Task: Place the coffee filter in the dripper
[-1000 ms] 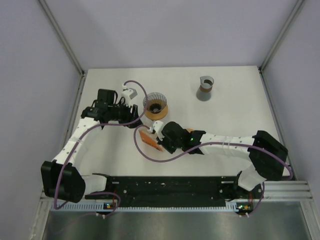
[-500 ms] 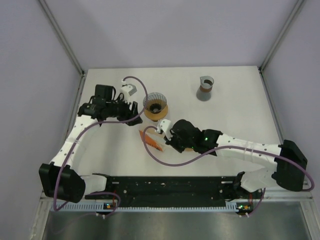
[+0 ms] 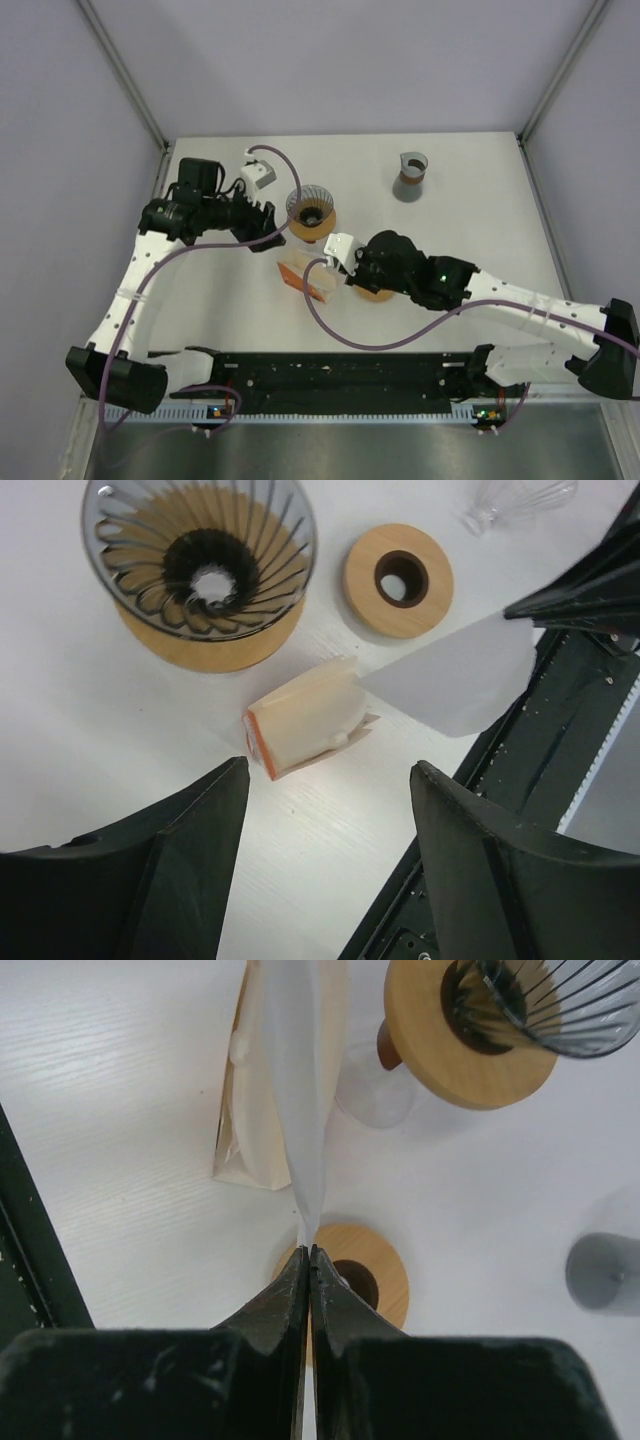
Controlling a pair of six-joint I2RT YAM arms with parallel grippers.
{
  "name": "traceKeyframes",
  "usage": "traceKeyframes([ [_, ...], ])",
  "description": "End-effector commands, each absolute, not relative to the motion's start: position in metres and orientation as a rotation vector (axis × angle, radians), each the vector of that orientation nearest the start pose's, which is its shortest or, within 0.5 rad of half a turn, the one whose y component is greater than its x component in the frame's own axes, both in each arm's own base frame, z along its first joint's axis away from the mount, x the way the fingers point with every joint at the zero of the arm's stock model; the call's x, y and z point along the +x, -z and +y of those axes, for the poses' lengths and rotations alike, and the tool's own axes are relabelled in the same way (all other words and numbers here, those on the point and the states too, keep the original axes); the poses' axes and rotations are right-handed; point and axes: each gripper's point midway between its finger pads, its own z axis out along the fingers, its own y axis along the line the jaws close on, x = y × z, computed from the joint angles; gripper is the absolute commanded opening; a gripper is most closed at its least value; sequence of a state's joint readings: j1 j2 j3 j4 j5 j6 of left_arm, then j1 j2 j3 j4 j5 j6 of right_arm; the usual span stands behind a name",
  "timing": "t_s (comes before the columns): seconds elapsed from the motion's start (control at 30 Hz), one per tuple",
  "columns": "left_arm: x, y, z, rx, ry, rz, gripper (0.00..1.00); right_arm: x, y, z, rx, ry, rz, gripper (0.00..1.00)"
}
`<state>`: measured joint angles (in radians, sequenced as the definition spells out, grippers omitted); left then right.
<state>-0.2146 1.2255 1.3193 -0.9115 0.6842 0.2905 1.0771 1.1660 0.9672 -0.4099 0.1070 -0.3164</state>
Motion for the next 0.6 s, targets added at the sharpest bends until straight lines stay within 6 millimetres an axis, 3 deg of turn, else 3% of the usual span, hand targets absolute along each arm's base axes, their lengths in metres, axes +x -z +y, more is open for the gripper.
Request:
traceKeyframes([
  [0.0,0.224,-0.299,-0.181,1.071,0.807,1.94,0.73,0.197,-0.251,0.303,-1.353,-0.327,1.545,0.0],
  [0.1,0.209,-0.309,-0.194,1.144,0.832,1.901,0.77,0.197,-0.257,0.308,-1.379,-0.324,1.526,0.0],
  [0.3,0.211,-0.327,-0.204,1.174,0.786,1.853,0.78,0.192,-0.262,0.321,-1.436,-0.333,1.494,0.0],
  [0.43,0.214,-0.317,-0.212,1.213,0.731,1.87,0.73,0.191,-0.267,0.327,-1.448,-0.335,1.473,0.0],
  [0.57,0.222,-0.323,-0.211,1.216,0.667,1.836,0.62,0.191,-0.265,0.329,-1.468,-0.326,1.462,0.0],
])
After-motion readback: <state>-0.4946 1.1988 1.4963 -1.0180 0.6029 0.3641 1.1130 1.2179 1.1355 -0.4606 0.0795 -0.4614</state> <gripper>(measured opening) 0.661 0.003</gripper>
